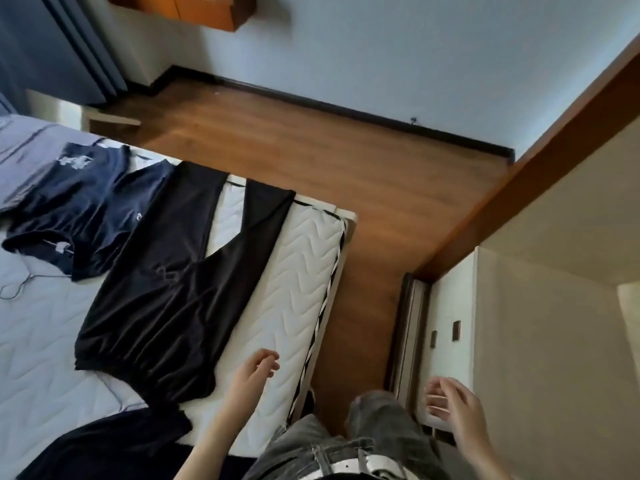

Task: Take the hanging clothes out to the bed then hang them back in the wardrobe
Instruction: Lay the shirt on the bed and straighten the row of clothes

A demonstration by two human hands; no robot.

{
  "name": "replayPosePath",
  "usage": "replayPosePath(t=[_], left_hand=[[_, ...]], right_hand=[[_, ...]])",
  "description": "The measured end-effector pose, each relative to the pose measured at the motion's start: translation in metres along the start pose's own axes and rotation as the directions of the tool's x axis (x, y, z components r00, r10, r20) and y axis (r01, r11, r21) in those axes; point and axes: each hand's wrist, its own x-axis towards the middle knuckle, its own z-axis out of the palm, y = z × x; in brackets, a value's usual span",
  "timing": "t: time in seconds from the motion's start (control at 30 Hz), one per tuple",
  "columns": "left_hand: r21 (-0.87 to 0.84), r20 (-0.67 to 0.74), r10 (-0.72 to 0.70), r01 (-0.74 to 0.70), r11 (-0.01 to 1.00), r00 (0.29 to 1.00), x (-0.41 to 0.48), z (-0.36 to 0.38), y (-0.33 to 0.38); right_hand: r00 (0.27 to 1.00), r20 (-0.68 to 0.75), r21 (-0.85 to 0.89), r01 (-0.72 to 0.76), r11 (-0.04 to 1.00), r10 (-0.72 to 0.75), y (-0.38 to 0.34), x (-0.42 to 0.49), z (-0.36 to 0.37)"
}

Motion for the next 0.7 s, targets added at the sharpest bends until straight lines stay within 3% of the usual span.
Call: replayPosePath(t=[0.13, 0.3, 0.47, 0.57, 0.7], left_hand=[[0.076, 0.088, 0.046, -0.053, 0.996, 0.995, 0.075, 0.038, 0.078], [0.097, 0.068, 0.015, -0.021, 0.995, 0.998, 0.174, 0.096, 0.142], [0.041, -0.049, -0.091, 0.093, 0.995, 0.995, 0.237, 0.134, 0.203], [-0.081, -0.137, -0.148, 0.138, 0.987, 0.979, 0.262, 0.141, 0.248], [-0.211, -0.254, -0.168, 0.115, 0.971, 0.952, 0.297, 0.141, 0.296]], right_hand=[[0.996, -0.081, 0.065, -0.019, 0.998, 0.025, -0.037, 0.06, -0.014], [0.992, -0.124, 0.083, 0.0, 0.997, 0.011, -0.102, 0.179, -0.016], [0.995, 0.028, 0.01, 0.093, 0.996, -0.093, -0.223, 0.296, -0.005], [0.985, 0.103, 0.007, 0.136, 0.991, -0.136, -0.298, 0.357, 0.004], [0.96, 0.185, -0.019, 0.219, 0.975, -0.212, -0.376, 0.428, 0.023]])
